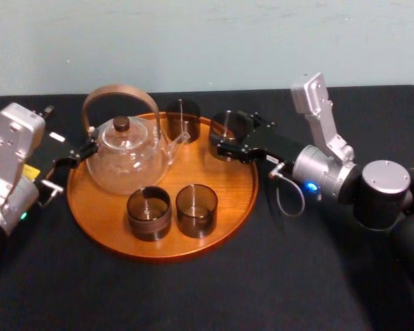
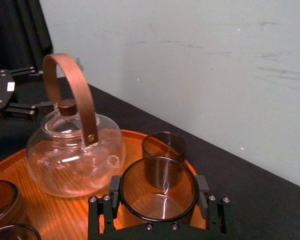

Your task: Pick up the glass from the table and place it on the tray.

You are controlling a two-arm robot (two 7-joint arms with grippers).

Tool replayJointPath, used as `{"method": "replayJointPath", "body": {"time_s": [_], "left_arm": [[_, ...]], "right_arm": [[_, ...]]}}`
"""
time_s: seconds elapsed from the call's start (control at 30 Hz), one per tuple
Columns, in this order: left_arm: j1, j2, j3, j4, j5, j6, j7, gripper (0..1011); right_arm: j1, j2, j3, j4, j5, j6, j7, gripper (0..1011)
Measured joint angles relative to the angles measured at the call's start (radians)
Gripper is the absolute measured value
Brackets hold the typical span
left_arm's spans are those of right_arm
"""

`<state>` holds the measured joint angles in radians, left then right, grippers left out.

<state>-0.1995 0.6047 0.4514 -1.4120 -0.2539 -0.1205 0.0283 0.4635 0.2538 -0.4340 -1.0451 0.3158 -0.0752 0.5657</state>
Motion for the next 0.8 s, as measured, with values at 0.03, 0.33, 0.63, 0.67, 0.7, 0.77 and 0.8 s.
{"method": "replayJointPath", "body": {"time_s": [0.03,0.33,0.63,0.67,0.7,0.77,0.8], "left_arm": [[0.0,0.0,0.0,0.0,0.0,0.0,0.0,1010],[0.0,0.0,0.0,0.0,0.0,0.0,0.0,1010],[0.0,0.0,0.0,0.0,0.0,0.0,0.0,1009],[0.0,0.0,0.0,0.0,0.0,0.0,0.0,1010],[0.0,0.0,0.0,0.0,0.0,0.0,0.0,1010],[0.0,0.0,0.0,0.0,0.0,0.0,0.0,1010],[0.0,0.0,0.0,0.0,0.0,0.0,0.0,1010]], "right_arm": [[0.002,-0.003,-0.002,0.005,0.001,-0.002,0.002,903],[0.026,-0.027,-0.029,0.053,0.001,-0.007,0.005,903],[0.031,-0.034,-0.037,0.082,-0.005,-0.007,0.0,903],[0.031,-0.034,-0.038,0.085,-0.006,-0.007,-0.001,903],[0.031,-0.034,-0.039,0.087,-0.006,-0.007,-0.001,903],[0.031,-0.035,-0.041,0.092,-0.008,-0.006,-0.001,903],[0.031,-0.036,-0.042,0.094,-0.009,-0.005,-0.001,903]]}}
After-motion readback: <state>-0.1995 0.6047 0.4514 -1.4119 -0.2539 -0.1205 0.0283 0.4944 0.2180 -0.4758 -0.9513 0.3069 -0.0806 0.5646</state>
